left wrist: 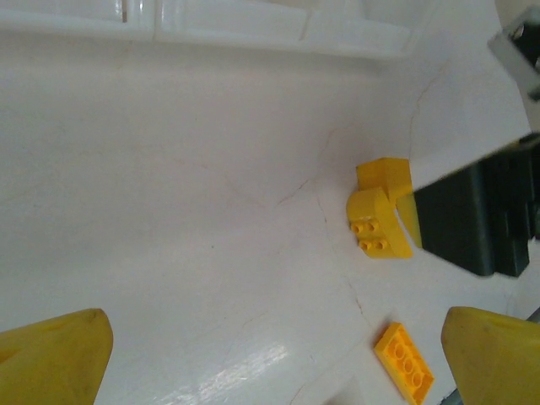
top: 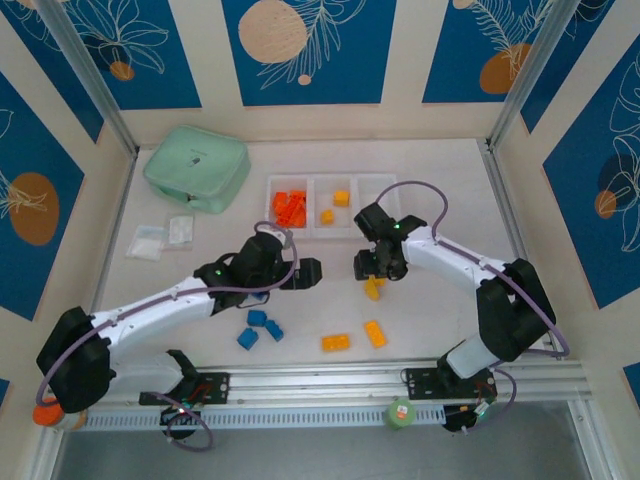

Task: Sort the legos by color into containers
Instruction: Pick up the lego from the center of the table.

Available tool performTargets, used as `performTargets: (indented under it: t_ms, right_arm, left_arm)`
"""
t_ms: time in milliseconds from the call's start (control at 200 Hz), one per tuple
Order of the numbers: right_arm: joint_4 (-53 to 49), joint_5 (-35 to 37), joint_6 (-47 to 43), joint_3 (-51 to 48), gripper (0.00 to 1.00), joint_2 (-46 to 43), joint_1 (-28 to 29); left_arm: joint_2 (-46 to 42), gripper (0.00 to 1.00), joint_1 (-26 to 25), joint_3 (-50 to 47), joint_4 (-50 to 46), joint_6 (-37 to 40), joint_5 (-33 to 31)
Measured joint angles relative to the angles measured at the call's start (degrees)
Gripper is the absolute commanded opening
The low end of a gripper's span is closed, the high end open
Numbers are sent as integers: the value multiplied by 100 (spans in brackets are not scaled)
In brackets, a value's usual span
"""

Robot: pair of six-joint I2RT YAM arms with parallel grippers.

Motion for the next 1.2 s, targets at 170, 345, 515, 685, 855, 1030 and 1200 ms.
performTargets:
  t_ms: [170,345,515,685,855,1030,1200]
  right_arm:
    - [2,7,308,-275,58,0,278]
    - [111,13,450,-385,51,94,358]
    - [293,50,472,-385,42,376,442]
    - [391,96,463,-382,32,627,529]
    - [407,118,450,-376,22,634,584]
    - [328,138,433,-275,19,597,671]
    - [205,98,387,258,19,378,765]
  left_arm:
    - [68,99,-26,-22,131,-131,-68]
    - [127,99,-42,-37,186,-144,-87]
    - [133,99,-46,-42,190,-144,-111]
    - [136,99,-48,-42,190,-144,-151]
    - [146,99,-50,-42,190,-142,-151]
    - [146,99,-50,-42,188,-138,-155]
    - [127,99,-46,-42,87,-72,-284]
